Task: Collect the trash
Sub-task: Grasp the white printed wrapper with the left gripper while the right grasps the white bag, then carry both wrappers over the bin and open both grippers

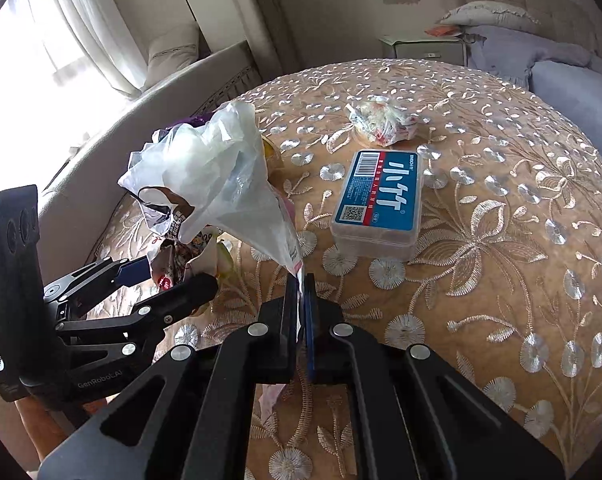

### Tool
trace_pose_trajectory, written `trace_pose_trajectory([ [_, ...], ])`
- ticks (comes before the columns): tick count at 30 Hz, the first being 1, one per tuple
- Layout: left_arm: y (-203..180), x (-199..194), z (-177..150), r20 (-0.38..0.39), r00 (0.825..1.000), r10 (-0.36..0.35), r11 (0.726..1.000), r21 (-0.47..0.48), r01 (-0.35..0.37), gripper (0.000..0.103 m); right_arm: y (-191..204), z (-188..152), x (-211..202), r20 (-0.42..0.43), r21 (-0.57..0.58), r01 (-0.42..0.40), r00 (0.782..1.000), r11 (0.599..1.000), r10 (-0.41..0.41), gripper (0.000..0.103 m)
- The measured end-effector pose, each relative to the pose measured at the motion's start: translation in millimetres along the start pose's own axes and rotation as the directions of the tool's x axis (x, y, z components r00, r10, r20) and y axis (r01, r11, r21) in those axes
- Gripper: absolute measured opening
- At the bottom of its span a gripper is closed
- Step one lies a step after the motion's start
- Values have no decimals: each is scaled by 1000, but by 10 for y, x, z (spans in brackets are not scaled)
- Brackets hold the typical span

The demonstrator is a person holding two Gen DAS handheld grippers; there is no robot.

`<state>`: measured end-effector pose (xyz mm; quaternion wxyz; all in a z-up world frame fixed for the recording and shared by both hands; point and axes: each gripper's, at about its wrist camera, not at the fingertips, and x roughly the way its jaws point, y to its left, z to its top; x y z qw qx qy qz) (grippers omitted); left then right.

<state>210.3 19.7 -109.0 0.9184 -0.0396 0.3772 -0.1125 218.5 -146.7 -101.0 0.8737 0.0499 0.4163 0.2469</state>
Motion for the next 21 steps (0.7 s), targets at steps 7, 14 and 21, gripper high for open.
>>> trace_pose_trajectory([
  [7, -153, -286, -43, 57, 998, -24, 1000, 8, 23, 57, -130, -96, -429, 67, 64, -15, 998, 998, 10, 4],
  [14, -361, -573, -171, 93, 995, -45, 999, 35, 42, 57, -297, -255, -960, 155, 109, 10, 988, 994, -27, 4],
  [21, -713, -724, -326, 104, 990, -96, 993, 72, 88, 57, -551, -595, -1470, 214, 145, 121, 965, 982, -151, 4],
])
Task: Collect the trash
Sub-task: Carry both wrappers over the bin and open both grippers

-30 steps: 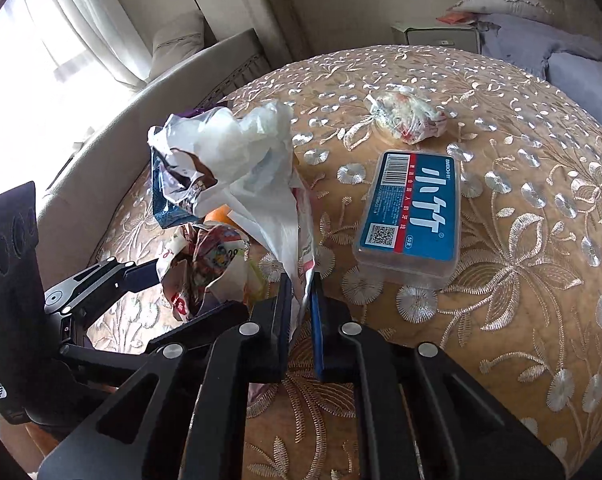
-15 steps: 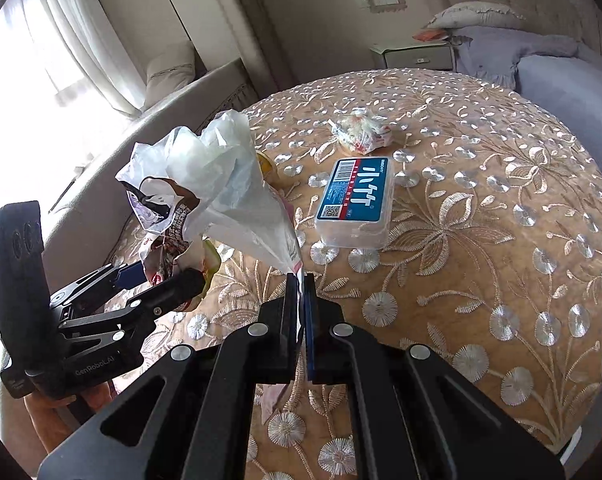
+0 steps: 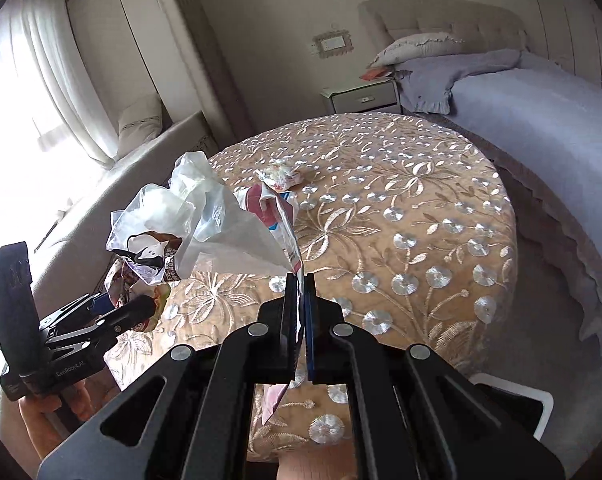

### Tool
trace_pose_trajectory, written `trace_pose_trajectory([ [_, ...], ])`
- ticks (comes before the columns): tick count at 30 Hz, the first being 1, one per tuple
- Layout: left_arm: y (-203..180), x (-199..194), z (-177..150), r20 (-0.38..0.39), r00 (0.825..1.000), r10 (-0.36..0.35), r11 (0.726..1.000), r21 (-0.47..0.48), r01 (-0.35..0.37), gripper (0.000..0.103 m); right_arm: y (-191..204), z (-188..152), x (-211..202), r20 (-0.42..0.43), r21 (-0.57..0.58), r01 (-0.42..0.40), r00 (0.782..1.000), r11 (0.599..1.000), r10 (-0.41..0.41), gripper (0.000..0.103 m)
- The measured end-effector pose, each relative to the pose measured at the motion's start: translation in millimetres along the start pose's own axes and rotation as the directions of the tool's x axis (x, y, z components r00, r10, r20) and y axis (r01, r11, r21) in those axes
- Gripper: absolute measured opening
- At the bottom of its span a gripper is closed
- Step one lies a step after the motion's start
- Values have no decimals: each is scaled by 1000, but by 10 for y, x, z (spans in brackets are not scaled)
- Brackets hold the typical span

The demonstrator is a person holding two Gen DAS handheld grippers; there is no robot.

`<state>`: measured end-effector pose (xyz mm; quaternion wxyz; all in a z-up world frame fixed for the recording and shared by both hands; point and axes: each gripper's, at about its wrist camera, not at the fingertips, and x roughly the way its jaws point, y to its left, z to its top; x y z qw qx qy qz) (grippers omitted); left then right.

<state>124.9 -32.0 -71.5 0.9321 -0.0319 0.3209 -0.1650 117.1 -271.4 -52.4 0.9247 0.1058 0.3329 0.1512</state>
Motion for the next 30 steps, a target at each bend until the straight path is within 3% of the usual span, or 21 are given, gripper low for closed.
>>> trace_pose_trajectory([
  [5, -389, -57, -67, 4, 999, -51, 997, 56, 51, 57, -295, -261, -395, 43, -1, 128, 991, 992, -128, 4],
  [13, -1215, 77, -262, -58, 978, -199, 964, 168, 206, 57, -910, -822, -870, 16, 37, 355, 934, 934, -356, 4],
  [22, -2148, 527, -682, -241, 898, -367, 867, 260, 424, 57, -1448, -1353, -1117, -71, 124, 489, 872, 864, -484, 5],
  [28, -2414, 961, -1002, -367, 849, -379, 846, 235, 479, 57, -1719, -1556, -1010, -137, 175, 512, 858, 841, -494, 5],
  [30, -2459, 1125, -1098, -407, 832, -376, 844, 220, 489, 57, -1797, -1615, -924, -162, 191, 504, 863, 843, -479, 5],
])
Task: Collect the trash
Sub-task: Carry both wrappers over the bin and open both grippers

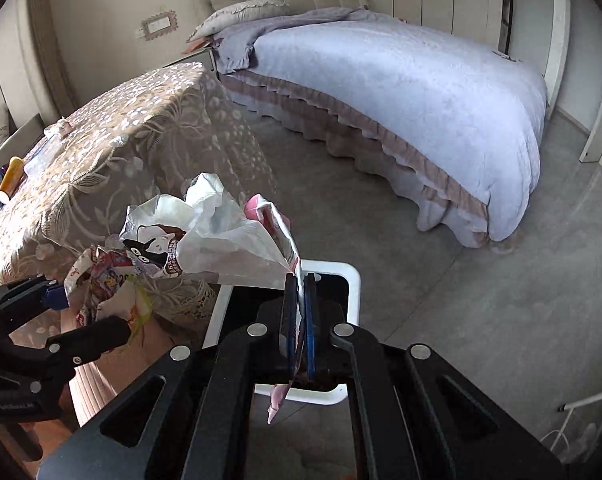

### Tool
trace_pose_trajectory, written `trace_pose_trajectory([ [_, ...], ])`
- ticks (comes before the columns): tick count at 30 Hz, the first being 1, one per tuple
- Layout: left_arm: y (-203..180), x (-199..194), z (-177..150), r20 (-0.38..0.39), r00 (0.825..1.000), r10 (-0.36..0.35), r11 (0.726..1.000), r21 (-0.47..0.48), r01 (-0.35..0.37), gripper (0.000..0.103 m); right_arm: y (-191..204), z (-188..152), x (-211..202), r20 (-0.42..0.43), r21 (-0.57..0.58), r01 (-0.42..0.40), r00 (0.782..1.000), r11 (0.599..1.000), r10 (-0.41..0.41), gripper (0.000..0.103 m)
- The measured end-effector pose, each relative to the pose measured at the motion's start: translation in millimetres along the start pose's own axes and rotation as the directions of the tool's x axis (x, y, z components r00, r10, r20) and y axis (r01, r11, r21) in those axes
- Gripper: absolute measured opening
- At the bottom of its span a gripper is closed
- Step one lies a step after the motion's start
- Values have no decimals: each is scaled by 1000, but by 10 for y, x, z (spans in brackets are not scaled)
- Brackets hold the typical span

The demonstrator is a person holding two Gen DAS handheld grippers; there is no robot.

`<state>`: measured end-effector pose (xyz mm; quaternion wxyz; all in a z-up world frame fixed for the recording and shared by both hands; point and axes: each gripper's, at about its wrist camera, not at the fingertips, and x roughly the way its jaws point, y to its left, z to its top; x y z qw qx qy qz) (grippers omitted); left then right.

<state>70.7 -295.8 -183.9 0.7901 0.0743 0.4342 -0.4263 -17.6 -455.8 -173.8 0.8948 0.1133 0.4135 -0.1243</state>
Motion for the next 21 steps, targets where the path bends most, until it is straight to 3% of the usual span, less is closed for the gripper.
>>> trace_pose_trajectory([
  [6, 76, 525, -74, -115, 993, -27, 999, -21, 25, 57, -132, -88, 457, -103, 68, -1, 995, 998, 8, 5],
  [13, 196, 1042, -104, -223, 973, -55, 998, -53, 44, 62, -247, -175, 990, -233, 131, 4, 972, 991, 26, 5],
  [14, 213, 1099, -106, -237, 970, -60, 997, -59, 48, 72, -255, -187, 1058, -253, 136, -4, 967, 991, 39, 11],
  [15, 239, 1161, -92, -250, 966, -64, 996, -70, 48, 94, -272, -203, 1130, -274, 147, -22, 960, 989, 62, 35],
  [17, 266, 1257, -94, -269, 961, -68, 996, -81, 48, 98, -321, -221, 1219, -284, 179, -29, 956, 983, 80, 91],
  [21, 288, 1350, -99, -294, 955, -45, 997, -67, 26, 98, -351, -233, 1312, -288, 155, 12, 957, 988, 34, 96],
])
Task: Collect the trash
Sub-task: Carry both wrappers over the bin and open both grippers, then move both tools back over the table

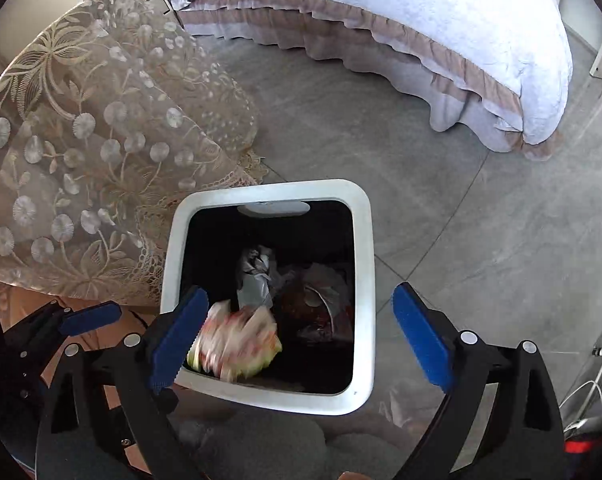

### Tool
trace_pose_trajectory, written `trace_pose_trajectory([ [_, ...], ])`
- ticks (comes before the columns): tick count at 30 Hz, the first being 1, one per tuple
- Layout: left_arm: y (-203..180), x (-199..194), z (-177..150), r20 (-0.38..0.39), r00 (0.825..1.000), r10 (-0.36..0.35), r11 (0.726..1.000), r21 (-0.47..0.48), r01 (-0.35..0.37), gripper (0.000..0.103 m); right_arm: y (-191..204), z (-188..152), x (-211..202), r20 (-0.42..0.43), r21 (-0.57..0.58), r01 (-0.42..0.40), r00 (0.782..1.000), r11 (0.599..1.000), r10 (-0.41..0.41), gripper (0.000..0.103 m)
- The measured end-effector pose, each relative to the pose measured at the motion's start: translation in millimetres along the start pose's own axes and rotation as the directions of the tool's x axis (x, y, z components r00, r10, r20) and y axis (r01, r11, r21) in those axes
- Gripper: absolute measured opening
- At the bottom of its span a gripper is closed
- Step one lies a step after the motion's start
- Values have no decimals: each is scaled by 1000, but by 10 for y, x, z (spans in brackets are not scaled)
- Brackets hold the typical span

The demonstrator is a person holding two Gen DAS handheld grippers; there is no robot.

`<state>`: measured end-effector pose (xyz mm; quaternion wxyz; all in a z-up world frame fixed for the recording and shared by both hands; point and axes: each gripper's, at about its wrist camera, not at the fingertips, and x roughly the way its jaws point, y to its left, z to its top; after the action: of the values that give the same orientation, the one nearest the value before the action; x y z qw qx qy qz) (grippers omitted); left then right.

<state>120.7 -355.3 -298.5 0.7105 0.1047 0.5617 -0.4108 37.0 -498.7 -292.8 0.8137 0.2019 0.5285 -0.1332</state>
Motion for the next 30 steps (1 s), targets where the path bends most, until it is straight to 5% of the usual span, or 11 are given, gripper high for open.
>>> trace_pose_trajectory([
  [9, -36, -11, 2, -6, 1000, -1, 1000, 21, 1, 98, -32, 56, 14, -2, 4, -2, 1000, 1000, 2, 98],
  [19, -217, -645, -20, 133, 991, 1, 997, 73, -11, 98, 260, 143, -423, 115, -96, -29, 993, 995, 40, 98],
  [27, -184, -1475, -180, 311, 948, 74, 994, 59, -97, 98, 635, 236, -1018, 275, -176, -77, 953, 981, 124, 98],
  [30, -140, -1768, -287, 358, 933, 32, 997, 59, -56, 98, 830, 272, -1202, 318, -215, -98, 934, 972, 164, 98],
])
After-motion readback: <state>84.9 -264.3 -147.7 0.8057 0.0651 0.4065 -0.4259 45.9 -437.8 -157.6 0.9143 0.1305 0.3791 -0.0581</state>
